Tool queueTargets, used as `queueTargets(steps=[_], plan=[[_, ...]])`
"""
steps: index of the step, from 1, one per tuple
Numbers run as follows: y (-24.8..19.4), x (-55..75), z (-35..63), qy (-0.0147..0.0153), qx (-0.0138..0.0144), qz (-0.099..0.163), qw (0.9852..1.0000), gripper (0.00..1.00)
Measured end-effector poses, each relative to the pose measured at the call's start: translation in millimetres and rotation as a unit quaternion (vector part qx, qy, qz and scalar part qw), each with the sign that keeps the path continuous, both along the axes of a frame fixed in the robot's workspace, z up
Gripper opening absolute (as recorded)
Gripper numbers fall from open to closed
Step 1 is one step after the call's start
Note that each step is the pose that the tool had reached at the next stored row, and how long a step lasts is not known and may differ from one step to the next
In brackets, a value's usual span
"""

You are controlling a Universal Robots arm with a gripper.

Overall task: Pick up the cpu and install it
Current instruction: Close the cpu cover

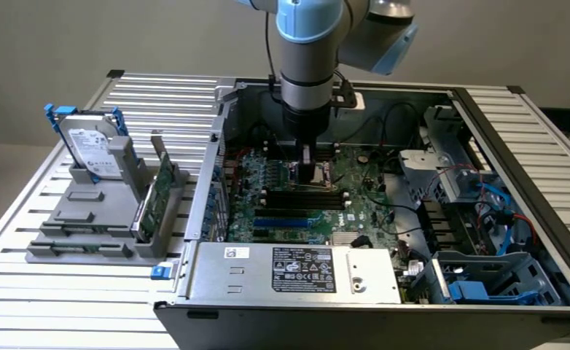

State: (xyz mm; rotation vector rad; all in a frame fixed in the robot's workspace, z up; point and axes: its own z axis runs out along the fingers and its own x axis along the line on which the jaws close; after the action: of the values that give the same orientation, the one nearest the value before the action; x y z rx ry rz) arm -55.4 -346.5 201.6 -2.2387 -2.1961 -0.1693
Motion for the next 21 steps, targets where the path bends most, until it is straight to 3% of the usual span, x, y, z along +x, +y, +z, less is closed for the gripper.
queueTargets(steps=[3, 9, 15, 21], plan=[[0.0, 1.0, 7.8, 0.0007, 0.0000, 0.000, 1.0000, 0.63], [0.0, 3.9, 32.7, 0.0020, -0.0001, 0.000, 1.0000, 0.63], [0.0, 7.6, 48.1, 0.0027, 0.0000, 0.000, 1.0000, 0.63], [0.0, 10.9, 57.5, 0.0032, 0.0000, 0.000, 1.0000, 0.60]])
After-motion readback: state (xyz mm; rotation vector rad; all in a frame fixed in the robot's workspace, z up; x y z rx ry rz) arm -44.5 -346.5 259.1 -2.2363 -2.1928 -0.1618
